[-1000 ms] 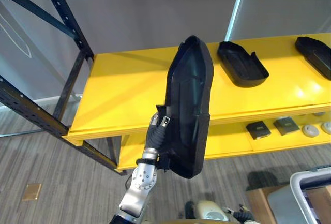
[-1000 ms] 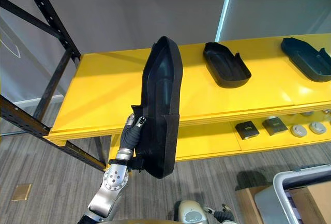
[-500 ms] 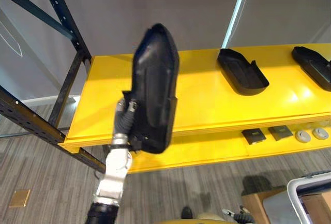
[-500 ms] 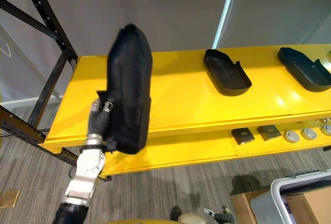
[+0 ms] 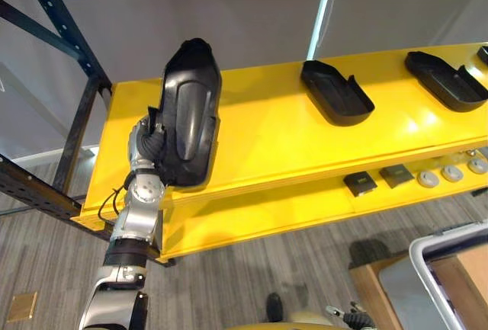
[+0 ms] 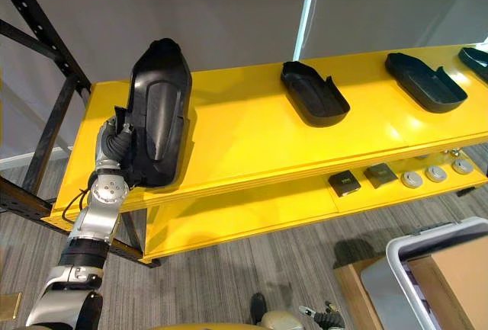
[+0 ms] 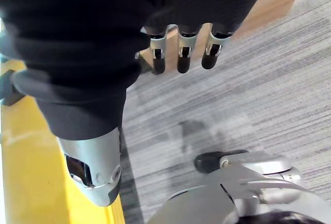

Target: Walk over and take plastic housings, then place them on the shelf

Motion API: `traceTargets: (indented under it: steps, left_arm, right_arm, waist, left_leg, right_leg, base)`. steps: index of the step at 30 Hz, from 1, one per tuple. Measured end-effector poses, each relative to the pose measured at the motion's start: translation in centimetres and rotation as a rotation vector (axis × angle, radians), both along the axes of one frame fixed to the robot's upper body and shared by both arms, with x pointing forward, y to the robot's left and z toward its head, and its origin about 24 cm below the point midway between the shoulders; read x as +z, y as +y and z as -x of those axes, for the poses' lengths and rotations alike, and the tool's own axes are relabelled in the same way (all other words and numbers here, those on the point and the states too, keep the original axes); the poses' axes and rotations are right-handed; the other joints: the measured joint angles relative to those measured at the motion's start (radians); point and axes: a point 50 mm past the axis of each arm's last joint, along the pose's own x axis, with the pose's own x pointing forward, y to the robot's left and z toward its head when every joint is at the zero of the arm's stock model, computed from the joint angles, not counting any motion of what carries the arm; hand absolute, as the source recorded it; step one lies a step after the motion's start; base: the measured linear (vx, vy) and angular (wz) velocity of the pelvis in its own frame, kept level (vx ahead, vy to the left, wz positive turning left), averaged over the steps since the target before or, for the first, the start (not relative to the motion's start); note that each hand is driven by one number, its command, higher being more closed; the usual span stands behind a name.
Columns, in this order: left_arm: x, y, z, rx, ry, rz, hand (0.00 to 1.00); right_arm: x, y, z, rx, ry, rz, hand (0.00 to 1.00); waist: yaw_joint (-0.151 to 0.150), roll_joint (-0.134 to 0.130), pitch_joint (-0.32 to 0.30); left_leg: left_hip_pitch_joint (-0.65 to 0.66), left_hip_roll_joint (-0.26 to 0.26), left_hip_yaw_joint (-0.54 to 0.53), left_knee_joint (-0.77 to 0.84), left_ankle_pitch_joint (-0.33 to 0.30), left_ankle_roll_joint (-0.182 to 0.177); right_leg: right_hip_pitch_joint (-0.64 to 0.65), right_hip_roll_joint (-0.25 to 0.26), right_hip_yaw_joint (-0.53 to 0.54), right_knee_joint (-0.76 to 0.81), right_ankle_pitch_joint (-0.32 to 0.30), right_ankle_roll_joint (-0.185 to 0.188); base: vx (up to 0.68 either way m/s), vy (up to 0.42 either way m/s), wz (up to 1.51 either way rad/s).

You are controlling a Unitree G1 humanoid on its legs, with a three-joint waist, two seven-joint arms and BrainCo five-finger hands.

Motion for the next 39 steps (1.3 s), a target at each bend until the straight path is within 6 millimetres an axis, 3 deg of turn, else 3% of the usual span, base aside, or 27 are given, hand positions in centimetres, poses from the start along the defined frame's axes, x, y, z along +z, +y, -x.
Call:
traceTargets:
  steps: [4,8,12,15,16,19,22,25,33,39]
  left_arm:
    - [-0.9,0.2,-1.0,0.037,0.048,0.075,1.0]
    - [0.1,-0.5,-1.9,0.052,-0.002,0.15,1.0]
    - [-1.0,0.0,-1.7,0.12,0.011,0.244,1.0]
    - [-0.7,0.1,-2.2,0.138,0.01,0.279,1.0]
    - [-0.5,0.1,-2.5,0.142,0.014,0.284,0.0]
    - [-0.4,0.0,-2.8,0.146,0.016,0.301,0.0]
    - [1.0,-0.3,-3.7,0.147,-0.026,0.338,0.0]
    - [2.0,-1.0,-4.2,0.133,-0.055,0.359,0.0]
    - [2.1,-3.0,-4.8,0.095,-0.063,0.43,0.0]
    - [4.0,-3.6,-5.2,0.072,-0.126,0.454,0.0]
  right_arm:
    - [0.0,0.2,0.1,0.002,0.005,-0.004,0.0]
    - [-0.1,0.6,0.2,0.012,0.008,-0.011,0.0]
    - [-0.1,0.6,0.3,0.008,0.004,-0.01,0.0]
    - [0.0,0.6,0.4,0.005,-0.002,-0.007,0.0]
    - [0.0,0.6,0.4,0.004,-0.001,-0.005,0.0]
    - [0.0,0.7,0.4,0.0,-0.002,-0.002,0.0]
    - [0.0,0.8,0.3,-0.004,-0.008,0.002,0.0]
    - [0.0,0.9,0.2,-0.007,-0.015,0.002,0.0]
    - [0.1,0.8,0.3,-0.024,-0.022,-0.002,0.0]
    - [0.3,0.8,-0.1,-0.023,-0.037,-0.002,0.0]
  waist:
    - [-0.004,-0.008,0.004]
    - [-0.003,-0.03,0.012]
    - [-0.003,-0.031,0.013]
    - [-0.002,-0.031,0.013]
    - [-0.001,-0.031,0.013]
    - [-0.001,-0.033,0.014]
    - [0.0,-0.044,0.025]
    - [-0.001,-0.046,0.031]
    - [-0.001,-0.043,0.04]
    - [0.0,-0.041,0.07]
  left_leg:
    - [-0.011,-0.003,0.011,-0.001,0.002,-0.003]
    - [-0.045,-0.004,0.016,-0.001,0.005,-0.006]
    - [-0.047,-0.004,0.029,-0.001,0.005,-0.005]
    - [-0.049,-0.004,0.03,0.001,0.005,-0.005]
    - [-0.05,-0.004,0.03,0.003,0.005,-0.005]
    - [-0.057,-0.003,0.029,0.019,0.005,-0.005]
    - [-0.067,0.0,0.029,0.039,0.005,-0.006]
    - [-0.103,0.012,0.022,0.078,-0.023,0.016]
    - [-0.139,0.031,-0.004,0.158,-0.054,0.019]
    - [-0.149,0.036,-0.014,0.187,-0.069,0.023]
  right_leg:
    - [-0.016,-0.001,0.016,0.0,0.01,0.002]
    - [-0.053,-0.003,0.022,0.007,0.013,0.007]
    - [-0.062,0.0,0.034,0.008,0.015,0.009]
    - [-0.063,0.001,0.035,0.008,0.014,0.01]
    - [-0.064,0.0,0.035,0.008,0.013,0.011]
    - [-0.065,-0.003,0.037,0.009,0.011,0.014]
    - [-0.066,-0.006,0.037,0.009,0.011,0.014]
    - [-0.085,-0.004,0.036,0.01,0.011,0.014]
    - [-0.084,-0.006,0.021,0.015,0.012,0.014]
    - [-0.085,-0.006,0.022,0.026,0.014,0.01]
  base:
    - [-0.07,0.002,-0.1]
    - [-0.06,0.015,-0.04]
    - [0.01,0.023,-0.09]
    - [0.01,0.021,0.0]
    - [0.01,0.032,0.01]
    - [0.0,0.01,0.0]
    - [-0.01,0.005,0.02]
    - [-0.02,0.008,0.05]
    - [-0.03,0.017,0.06]
    - [-0.05,0.03,-0.01]
